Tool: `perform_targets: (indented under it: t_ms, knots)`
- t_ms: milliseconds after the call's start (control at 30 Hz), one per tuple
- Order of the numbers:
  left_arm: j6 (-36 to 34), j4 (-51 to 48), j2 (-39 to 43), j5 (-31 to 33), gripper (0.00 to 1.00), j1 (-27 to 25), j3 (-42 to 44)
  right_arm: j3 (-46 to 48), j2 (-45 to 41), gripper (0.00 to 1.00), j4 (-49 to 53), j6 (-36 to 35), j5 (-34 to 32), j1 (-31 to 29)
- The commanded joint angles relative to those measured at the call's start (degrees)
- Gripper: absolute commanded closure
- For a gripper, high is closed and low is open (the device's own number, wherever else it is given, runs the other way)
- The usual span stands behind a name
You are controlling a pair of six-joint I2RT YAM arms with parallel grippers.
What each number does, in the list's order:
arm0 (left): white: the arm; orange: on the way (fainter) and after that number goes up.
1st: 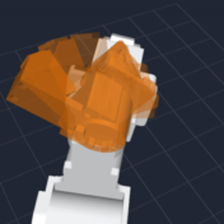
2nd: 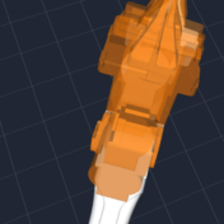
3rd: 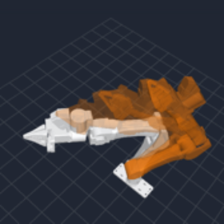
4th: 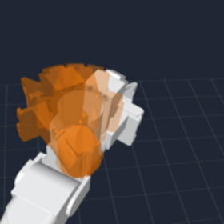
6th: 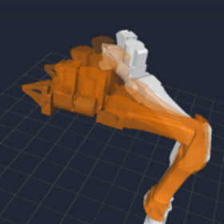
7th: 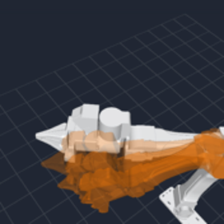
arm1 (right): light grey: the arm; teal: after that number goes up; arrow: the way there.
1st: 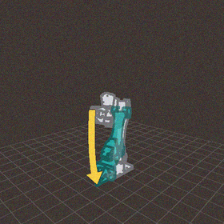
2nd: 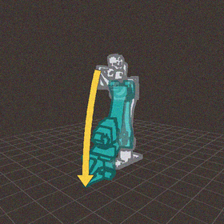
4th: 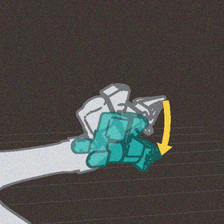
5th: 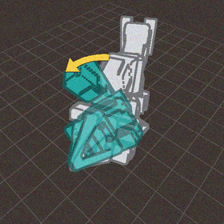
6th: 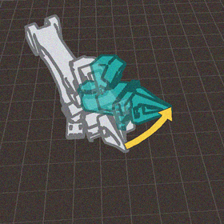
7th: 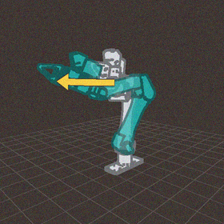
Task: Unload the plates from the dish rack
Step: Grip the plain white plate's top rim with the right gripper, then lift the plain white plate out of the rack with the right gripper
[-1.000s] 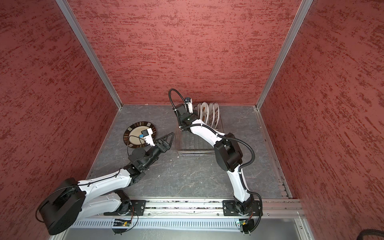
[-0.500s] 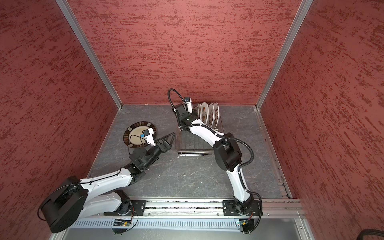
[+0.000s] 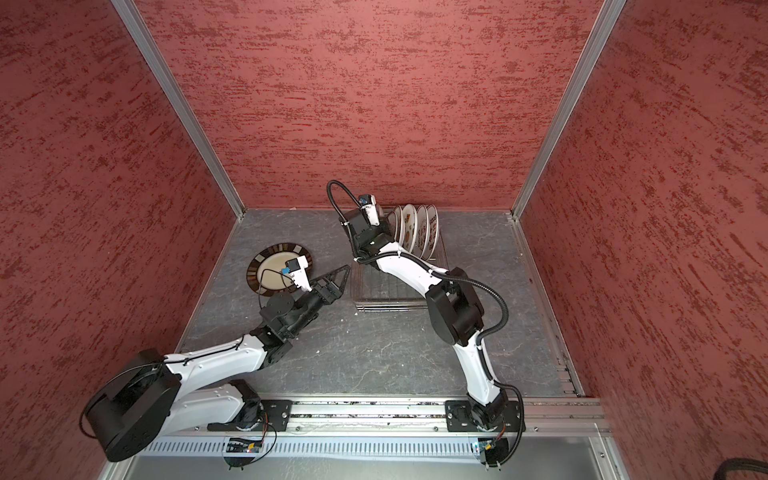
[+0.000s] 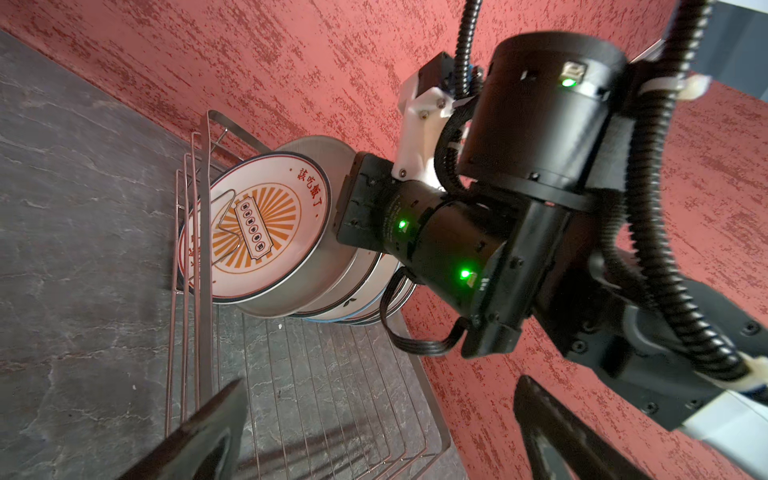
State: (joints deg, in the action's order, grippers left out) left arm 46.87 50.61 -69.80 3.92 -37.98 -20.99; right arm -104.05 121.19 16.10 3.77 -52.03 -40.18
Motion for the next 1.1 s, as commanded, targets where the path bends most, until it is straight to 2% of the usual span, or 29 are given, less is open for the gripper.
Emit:
perform_targets:
  t_ms: [0, 167, 500, 700, 800, 967, 1067]
  knots:
    - [0.05, 2.17, -1.23, -2.18, 0.01, 0.25, -0.96, 1.86, -8.13, 1.0, -9.11, -4.52, -7.54, -0.32]
    - [2.32, 5.26, -3.29, -4.98, 0.01, 1.49, -0.9, 6.64, -12.39, 1.0, -13.81, -6.7, -8.3, -1.12]
    - [1.99, 4.1, -5.08, -4.26, 0.01, 1.38, -2.47, 12.58, -18.0, 1.0, -20.41, -11.97, -10.84, -2.61]
    - [1.47, 2.47, -3.63, -2.86, 0.01, 1.24, -2.56, 17.94, -22.99, 1.0, -23.43, -12.23, -11.68, -2.87]
    - [0.4, 0.8, -2.31, -2.26, 0.01, 1.07, -2.74, 22.76, -28.12, 1.0, -25.29, -10.77, -7.98, -3.04]
    - [-1.28, 1.56, -0.76, -1.92, 0.01, 0.97, -2.04, 31.61, -37.63, 1.0, -27.92, -7.14, 2.75, -2.97]
    - [-4.99, 2.06, 0.45, -1.79, 0.0, 0.22, -1.83, 35.51, -43.31, 1.0, -28.74, -5.78, 4.58, -2.97]
